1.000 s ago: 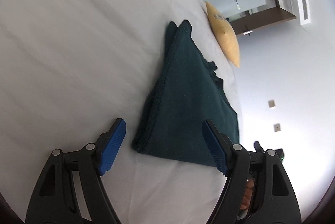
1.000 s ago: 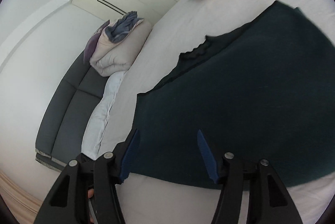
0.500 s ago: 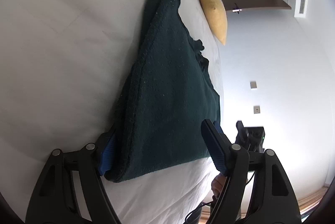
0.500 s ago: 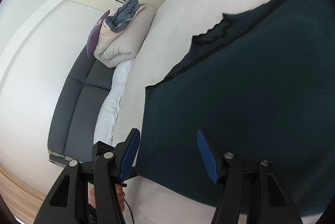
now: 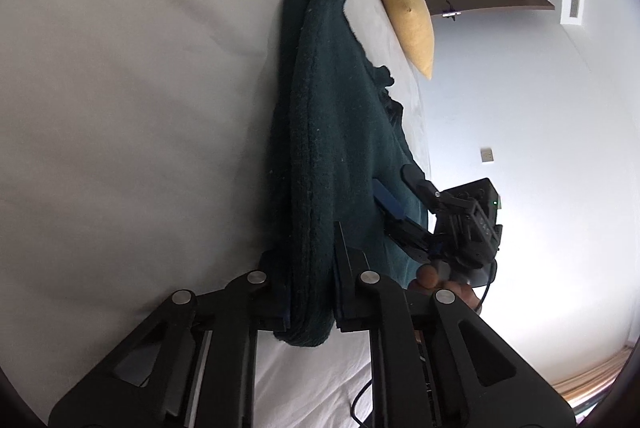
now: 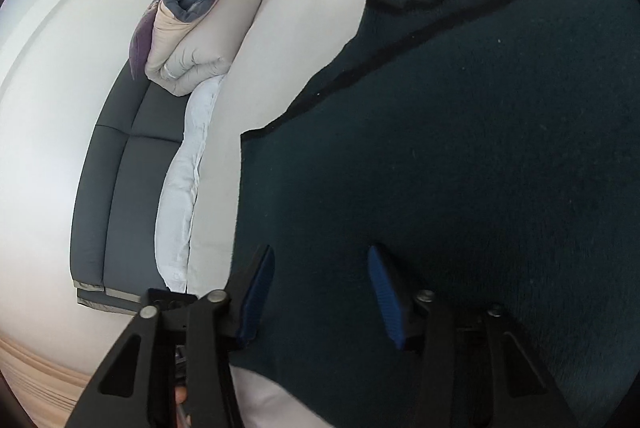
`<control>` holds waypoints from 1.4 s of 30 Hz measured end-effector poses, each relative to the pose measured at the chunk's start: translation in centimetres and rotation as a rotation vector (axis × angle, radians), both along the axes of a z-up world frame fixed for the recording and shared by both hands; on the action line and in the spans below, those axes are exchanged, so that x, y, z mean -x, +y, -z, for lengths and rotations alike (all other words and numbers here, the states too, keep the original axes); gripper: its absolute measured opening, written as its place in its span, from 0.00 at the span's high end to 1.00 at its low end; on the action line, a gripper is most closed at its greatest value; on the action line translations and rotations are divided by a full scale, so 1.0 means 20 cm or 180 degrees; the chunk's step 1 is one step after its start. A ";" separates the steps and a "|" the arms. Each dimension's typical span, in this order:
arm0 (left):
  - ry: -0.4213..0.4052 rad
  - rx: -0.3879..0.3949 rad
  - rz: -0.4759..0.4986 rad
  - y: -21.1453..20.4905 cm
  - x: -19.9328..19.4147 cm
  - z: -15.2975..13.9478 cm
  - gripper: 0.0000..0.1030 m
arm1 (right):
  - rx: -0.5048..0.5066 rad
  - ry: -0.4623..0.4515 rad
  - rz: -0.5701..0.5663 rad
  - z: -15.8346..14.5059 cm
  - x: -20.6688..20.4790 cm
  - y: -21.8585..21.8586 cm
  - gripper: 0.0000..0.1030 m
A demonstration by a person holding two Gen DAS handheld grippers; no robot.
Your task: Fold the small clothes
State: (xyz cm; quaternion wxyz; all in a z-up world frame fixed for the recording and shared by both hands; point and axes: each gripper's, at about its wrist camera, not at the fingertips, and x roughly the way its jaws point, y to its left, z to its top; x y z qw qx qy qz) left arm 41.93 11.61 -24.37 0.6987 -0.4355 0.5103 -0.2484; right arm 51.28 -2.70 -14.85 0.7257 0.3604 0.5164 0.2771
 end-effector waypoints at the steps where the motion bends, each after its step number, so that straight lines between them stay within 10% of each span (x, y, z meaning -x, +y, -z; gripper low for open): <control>1: -0.0030 -0.0012 -0.0017 0.00 0.00 -0.02 0.89 | -0.0011 -0.0020 -0.0004 0.00 0.00 0.00 0.50; 16: -0.0623 -0.0541 0.0206 -0.50 -0.04 -0.45 0.90 | -0.0389 -0.0094 -0.0291 -0.21 -0.10 -0.13 0.31; 28: -0.0618 -0.0710 0.0678 -1.04 -0.07 -0.33 0.90 | 0.0093 -0.0276 -0.0526 -0.38 -0.24 -0.18 0.27; 32: -0.0652 -0.0846 0.0719 -1.07 -0.03 -0.35 0.90 | 0.0585 -0.0265 -0.0475 -0.36 -0.25 -0.18 0.55; 42: -0.0720 -0.1062 0.0850 -1.19 0.06 -0.40 0.90 | 0.0897 -0.0550 -0.0162 -0.41 -0.26 -0.31 0.82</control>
